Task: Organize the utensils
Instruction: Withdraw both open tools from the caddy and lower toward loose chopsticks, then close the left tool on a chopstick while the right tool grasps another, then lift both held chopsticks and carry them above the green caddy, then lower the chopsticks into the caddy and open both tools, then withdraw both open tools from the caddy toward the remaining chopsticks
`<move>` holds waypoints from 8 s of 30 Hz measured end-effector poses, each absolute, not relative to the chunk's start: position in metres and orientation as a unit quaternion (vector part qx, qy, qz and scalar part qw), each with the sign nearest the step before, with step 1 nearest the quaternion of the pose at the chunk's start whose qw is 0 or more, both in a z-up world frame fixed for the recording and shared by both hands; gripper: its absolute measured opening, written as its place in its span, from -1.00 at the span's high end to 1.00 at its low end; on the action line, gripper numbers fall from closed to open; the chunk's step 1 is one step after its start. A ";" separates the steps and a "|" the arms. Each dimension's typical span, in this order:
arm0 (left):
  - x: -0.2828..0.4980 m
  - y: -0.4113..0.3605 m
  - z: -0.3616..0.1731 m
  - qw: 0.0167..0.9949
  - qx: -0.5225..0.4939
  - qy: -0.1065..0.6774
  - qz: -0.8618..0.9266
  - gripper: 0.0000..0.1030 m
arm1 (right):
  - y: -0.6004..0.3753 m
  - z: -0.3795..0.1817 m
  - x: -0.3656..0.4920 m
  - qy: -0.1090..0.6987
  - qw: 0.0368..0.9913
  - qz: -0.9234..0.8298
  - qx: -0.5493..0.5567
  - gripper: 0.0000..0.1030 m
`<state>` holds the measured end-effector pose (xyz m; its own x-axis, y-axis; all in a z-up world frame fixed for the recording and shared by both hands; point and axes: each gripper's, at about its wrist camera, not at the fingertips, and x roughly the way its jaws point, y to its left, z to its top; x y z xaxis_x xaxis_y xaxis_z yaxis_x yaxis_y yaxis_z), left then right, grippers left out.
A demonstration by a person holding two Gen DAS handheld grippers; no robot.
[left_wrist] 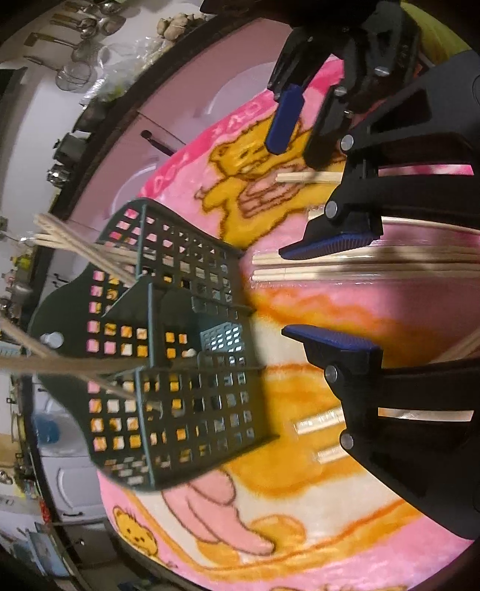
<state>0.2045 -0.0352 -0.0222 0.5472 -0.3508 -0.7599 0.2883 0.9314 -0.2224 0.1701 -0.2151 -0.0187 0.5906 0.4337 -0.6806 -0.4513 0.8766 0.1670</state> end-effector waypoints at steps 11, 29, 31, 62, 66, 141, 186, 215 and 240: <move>0.227 -0.054 -0.042 0.860 -0.030 0.473 -0.192 0.61 | -0.214 -0.044 0.181 0.418 0.872 0.253 -0.010 0.21; 0.251 -0.059 -0.061 0.843 -0.070 0.501 -0.183 0.69 | -0.213 -0.068 0.192 0.460 0.847 0.267 0.010 0.29; 0.251 -0.059 -0.062 0.843 -0.071 0.501 -0.183 0.69 | -0.213 -0.069 0.193 0.460 0.847 0.267 0.009 0.31; 0.226 -0.029 -0.011 0.867 -0.086 0.448 -0.199 0.94 | -0.214 -0.040 0.194 0.407 0.875 0.261 0.035 0.98; 0.221 -0.021 0.002 0.875 -0.092 0.433 -0.196 0.94 | -0.215 -0.025 0.192 0.391 0.879 0.269 0.047 0.98; 0.207 0.032 0.187 0.960 -0.120 0.190 -0.169 0.94 | -0.180 0.195 0.211 0.121 0.940 0.313 0.059 0.99; 0.244 0.022 0.138 0.963 -0.121 0.200 -0.132 0.94 | -0.181 0.150 0.284 0.136 0.952 0.261 0.088 0.99; 0.238 0.037 0.105 0.952 -0.154 0.232 -0.130 0.62 | -0.183 0.116 0.273 0.181 0.946 0.260 0.072 0.97; 0.217 0.058 0.095 0.946 -0.178 0.243 -0.123 -0.42 | -0.190 0.093 0.245 0.233 0.936 0.256 0.058 0.25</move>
<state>0.2175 0.0577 0.0952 0.8514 -0.3191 -0.4162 0.1462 0.9066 -0.3959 0.2447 -0.1900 0.0925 0.7606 0.5071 -0.4055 -0.4527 0.8619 0.2287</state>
